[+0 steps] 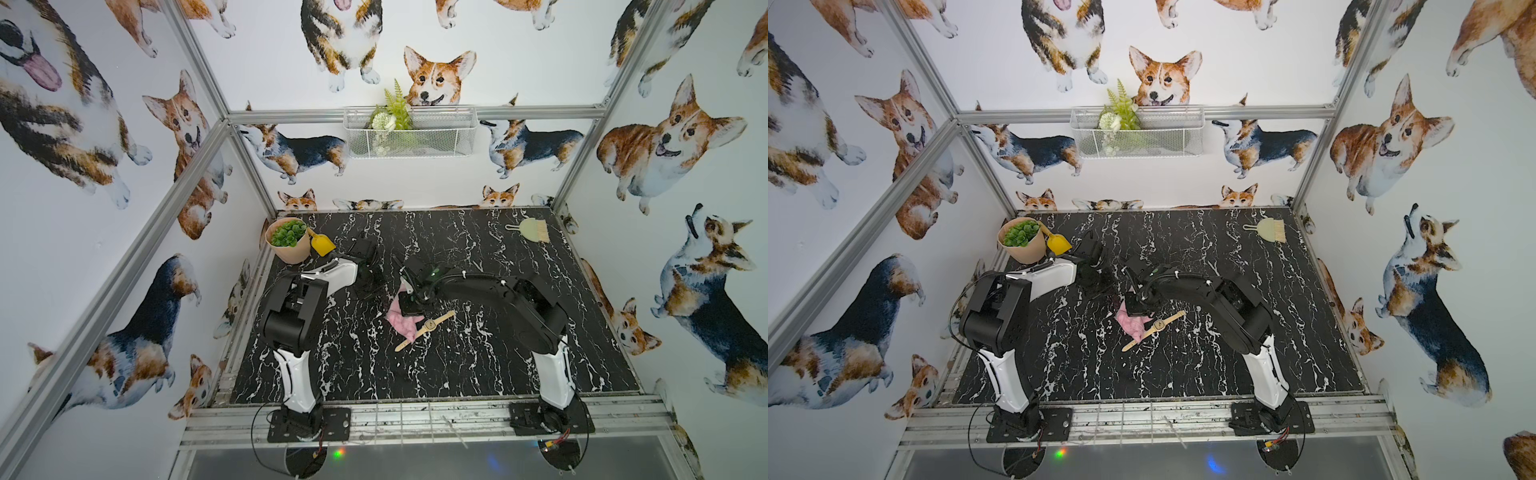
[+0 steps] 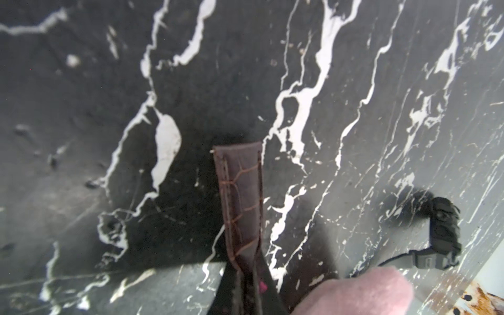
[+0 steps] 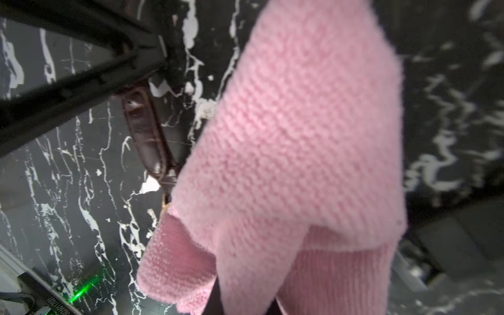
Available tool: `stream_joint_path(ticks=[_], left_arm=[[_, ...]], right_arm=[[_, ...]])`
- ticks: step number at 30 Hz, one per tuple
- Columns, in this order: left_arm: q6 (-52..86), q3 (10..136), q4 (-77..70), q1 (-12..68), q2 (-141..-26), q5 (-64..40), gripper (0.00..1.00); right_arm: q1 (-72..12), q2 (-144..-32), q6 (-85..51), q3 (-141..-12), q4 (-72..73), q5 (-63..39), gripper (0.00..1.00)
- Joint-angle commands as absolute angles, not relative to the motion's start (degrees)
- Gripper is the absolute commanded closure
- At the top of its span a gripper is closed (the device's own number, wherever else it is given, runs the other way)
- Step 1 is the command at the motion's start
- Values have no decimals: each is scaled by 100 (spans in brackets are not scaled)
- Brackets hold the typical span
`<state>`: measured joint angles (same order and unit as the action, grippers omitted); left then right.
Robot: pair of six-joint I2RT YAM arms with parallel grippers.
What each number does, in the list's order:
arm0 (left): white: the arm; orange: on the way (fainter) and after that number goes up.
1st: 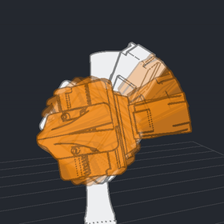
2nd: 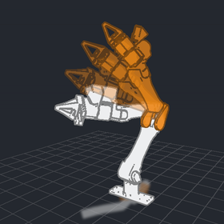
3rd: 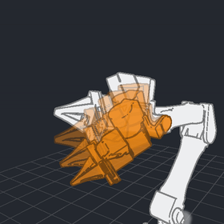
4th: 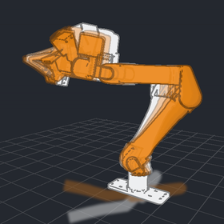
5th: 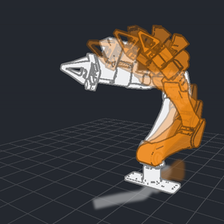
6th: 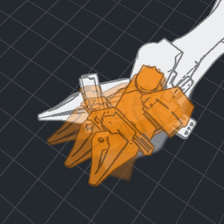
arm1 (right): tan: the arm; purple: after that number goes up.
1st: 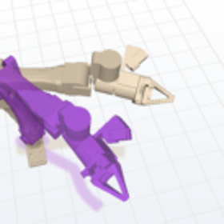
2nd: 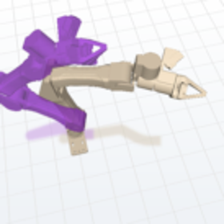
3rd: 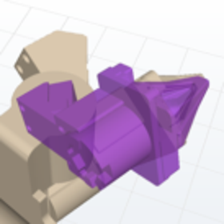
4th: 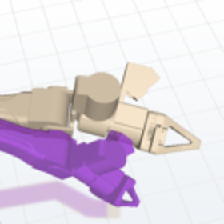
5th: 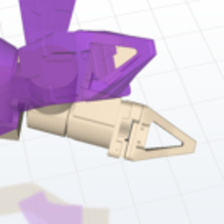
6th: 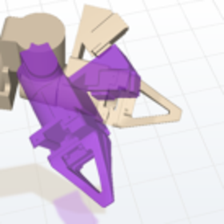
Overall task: Wipe the watch dial
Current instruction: Wipe the dirt from the watch dial.
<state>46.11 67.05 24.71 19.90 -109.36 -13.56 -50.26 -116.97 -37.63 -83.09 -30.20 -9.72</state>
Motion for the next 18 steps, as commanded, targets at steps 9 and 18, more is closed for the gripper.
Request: stream_joint_path(ticks=[9, 18], left_arm=[[5045, 6144, 3149, 1973, -10828, -974, 100], [5292, 6213, 3069, 1968, -10844, -1121, 100]], right_arm=[[-5113, -11773, -3938, -9472, -3335, -980, 97], [-5255, -12085, -4401, -8848, -2654, -1292, 98]])
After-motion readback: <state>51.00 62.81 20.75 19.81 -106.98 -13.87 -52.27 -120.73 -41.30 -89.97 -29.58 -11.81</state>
